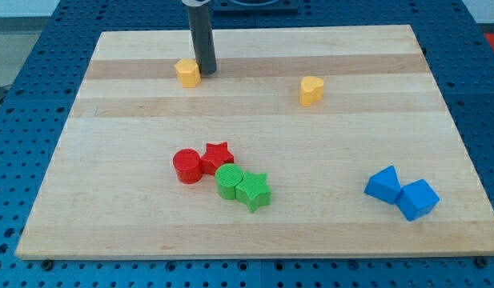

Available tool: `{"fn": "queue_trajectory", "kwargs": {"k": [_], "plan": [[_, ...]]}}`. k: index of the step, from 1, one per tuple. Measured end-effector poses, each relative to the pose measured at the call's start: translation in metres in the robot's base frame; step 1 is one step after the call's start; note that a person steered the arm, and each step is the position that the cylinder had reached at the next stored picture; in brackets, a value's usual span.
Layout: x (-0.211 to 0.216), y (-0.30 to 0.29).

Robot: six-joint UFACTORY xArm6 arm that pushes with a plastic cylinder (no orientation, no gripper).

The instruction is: Slightly move the yellow hexagon diagonally top left to the red star

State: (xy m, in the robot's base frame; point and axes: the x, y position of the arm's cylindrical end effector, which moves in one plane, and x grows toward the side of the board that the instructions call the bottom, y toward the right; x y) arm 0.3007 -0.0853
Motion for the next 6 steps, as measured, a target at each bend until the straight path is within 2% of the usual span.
{"fn": "queue_trajectory", "kwargs": {"k": [1, 2, 6], "plan": [[0.025, 0.028], [0.03, 0.028], [0.014, -0.018]]}}
